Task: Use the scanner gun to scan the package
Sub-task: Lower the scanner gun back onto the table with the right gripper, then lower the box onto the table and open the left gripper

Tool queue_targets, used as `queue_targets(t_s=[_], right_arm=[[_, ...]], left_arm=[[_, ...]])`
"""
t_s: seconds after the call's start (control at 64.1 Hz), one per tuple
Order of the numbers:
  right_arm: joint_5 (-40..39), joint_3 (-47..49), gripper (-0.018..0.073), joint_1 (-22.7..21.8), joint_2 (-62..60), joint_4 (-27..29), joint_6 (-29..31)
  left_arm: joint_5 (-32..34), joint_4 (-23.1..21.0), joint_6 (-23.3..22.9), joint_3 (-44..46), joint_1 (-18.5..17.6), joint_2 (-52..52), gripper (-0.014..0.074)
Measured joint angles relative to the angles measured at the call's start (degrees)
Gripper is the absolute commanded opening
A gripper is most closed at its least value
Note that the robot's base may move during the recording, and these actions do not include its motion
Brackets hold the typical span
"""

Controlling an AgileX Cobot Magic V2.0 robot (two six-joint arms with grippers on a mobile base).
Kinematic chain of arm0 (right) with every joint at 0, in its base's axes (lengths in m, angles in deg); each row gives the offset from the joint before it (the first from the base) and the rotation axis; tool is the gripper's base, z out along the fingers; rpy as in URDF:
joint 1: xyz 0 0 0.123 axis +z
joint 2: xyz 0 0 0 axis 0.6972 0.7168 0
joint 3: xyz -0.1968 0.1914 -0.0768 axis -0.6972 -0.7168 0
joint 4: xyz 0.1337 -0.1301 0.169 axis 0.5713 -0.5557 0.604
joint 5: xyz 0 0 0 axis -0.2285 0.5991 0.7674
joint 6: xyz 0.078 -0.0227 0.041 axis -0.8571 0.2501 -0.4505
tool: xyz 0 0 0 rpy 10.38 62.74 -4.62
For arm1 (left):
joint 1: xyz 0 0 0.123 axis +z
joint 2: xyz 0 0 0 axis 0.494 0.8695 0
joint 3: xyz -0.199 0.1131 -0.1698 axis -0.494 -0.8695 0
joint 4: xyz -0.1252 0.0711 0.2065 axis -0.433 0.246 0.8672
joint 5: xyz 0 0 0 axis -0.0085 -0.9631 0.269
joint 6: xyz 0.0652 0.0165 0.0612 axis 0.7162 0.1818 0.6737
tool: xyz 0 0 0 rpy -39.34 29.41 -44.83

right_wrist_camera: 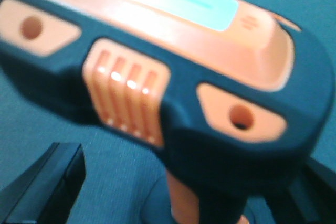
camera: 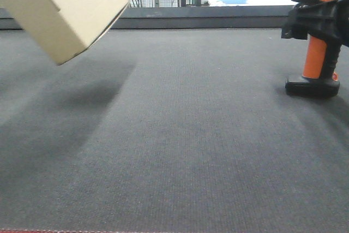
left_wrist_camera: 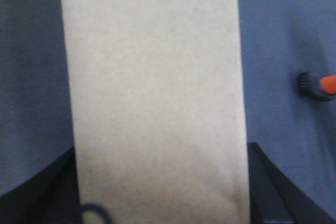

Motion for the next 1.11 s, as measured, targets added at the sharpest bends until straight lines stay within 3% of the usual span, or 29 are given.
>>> queue_targets(t_s=[0.25, 0.53, 0.64, 0.858, 0.967, 1.108], right_arm=[[8.3, -0.7, 0.0565, -0.4, -4.7, 0.1, 0.4], [20.9, -0.7, 0.054, -0.4, -11.3, 0.1, 0.5], [26.3, -0.7, 0.0404, -0.4, -14.7, 0.1, 0.5], [32.9, -0.8, -0.0172, -0.4, -24.4, -1.1, 0.5], [33.6, -0.8, -0.0154, -0.4, -29.2, -2.3, 0.5], [33.6, -0.8, -0.0154, -0.4, -34.3, -4.4, 0.6]], left_arm=[[0.0, 9.5, -0.4, 0.0, 0.0, 0.0, -0.0111], [0.0, 24.7, -2.2, 0.0, 0.0, 0.0, -0.0111], [0.0, 30.1, -4.3, 0.0, 0.0, 0.3, -0.0111], [0.0, 31.8, -5.1, 0.0, 0.0, 4.0, -0.0111], [0.0, 31.8, -5.1, 0.0, 0.0, 5.4, -0.0094], [0.0, 31.8, -5.2, 0.0, 0.0, 6.0, 0.0083]])
